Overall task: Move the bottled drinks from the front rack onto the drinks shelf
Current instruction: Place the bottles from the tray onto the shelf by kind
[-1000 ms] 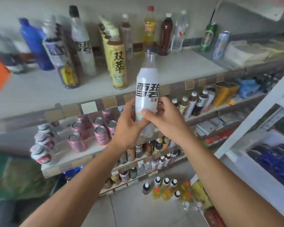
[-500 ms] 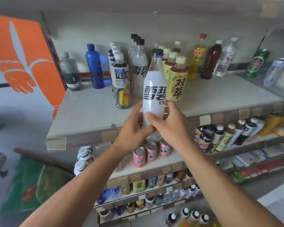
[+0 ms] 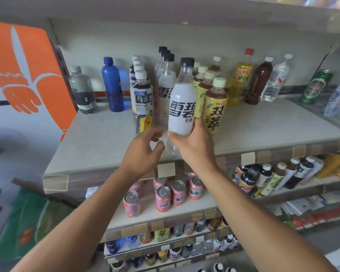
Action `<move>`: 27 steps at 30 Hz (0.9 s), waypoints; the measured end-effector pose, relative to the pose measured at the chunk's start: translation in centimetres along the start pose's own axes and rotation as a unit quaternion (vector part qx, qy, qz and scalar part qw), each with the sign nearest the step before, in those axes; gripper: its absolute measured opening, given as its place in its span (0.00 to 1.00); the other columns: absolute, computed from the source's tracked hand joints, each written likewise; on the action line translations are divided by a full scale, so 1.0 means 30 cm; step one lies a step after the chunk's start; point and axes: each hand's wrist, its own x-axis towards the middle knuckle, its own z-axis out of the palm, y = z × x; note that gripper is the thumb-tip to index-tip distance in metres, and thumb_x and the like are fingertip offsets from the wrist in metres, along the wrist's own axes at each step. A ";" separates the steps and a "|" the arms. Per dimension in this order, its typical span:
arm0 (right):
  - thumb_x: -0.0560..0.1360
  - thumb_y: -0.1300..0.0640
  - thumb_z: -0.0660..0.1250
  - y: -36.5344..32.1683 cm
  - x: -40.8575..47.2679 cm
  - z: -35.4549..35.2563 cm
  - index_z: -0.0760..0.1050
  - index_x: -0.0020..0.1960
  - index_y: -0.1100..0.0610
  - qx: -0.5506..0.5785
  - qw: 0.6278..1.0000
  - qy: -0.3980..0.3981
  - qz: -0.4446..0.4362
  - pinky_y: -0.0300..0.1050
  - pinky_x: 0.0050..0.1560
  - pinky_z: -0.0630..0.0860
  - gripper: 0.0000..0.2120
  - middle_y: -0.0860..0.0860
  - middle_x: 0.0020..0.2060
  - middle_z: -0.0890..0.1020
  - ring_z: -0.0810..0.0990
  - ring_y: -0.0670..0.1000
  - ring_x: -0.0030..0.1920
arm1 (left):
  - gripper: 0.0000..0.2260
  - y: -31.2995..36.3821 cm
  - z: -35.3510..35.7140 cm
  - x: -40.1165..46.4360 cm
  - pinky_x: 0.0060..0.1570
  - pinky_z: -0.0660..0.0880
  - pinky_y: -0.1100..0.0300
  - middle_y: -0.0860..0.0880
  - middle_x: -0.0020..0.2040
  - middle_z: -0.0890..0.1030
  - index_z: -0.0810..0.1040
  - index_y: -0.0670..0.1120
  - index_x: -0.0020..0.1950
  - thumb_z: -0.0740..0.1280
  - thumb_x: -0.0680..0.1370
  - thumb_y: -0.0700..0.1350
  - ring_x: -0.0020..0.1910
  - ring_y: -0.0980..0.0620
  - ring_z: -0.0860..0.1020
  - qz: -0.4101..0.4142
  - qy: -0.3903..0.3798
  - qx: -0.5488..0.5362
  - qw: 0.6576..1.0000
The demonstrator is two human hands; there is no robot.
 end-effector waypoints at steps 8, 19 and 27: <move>0.67 0.47 0.77 0.058 0.126 0.117 0.71 0.56 0.57 -0.012 0.999 0.040 -0.006 0.53 0.50 0.78 0.25 0.53 0.51 0.81 0.80 0.56 0.51 | 0.06 -0.046 0.062 0.042 0.35 0.77 0.51 0.48 0.43 0.82 0.78 0.46 0.50 0.64 0.76 0.45 0.39 0.42 0.79 -0.021 0.126 0.198 0.972; 0.70 0.47 0.76 0.084 0.196 0.184 0.68 0.63 0.58 -0.051 0.997 0.028 -0.045 0.48 0.48 0.74 0.28 0.54 0.58 0.79 0.79 0.57 0.56 | 0.10 -0.058 0.090 0.051 0.44 0.75 0.54 0.50 0.51 0.83 0.76 0.48 0.55 0.62 0.80 0.52 0.47 0.46 0.80 -0.057 0.101 0.278 0.954; 0.72 0.48 0.74 0.081 0.234 0.223 0.67 0.60 0.61 -0.072 0.995 0.029 -0.055 0.50 0.45 0.75 0.26 0.56 0.57 0.78 0.78 0.59 0.55 | 0.12 -0.073 0.094 0.054 0.51 0.76 0.52 0.50 0.57 0.80 0.73 0.50 0.60 0.61 0.80 0.54 0.56 0.48 0.77 -0.081 0.081 0.283 0.952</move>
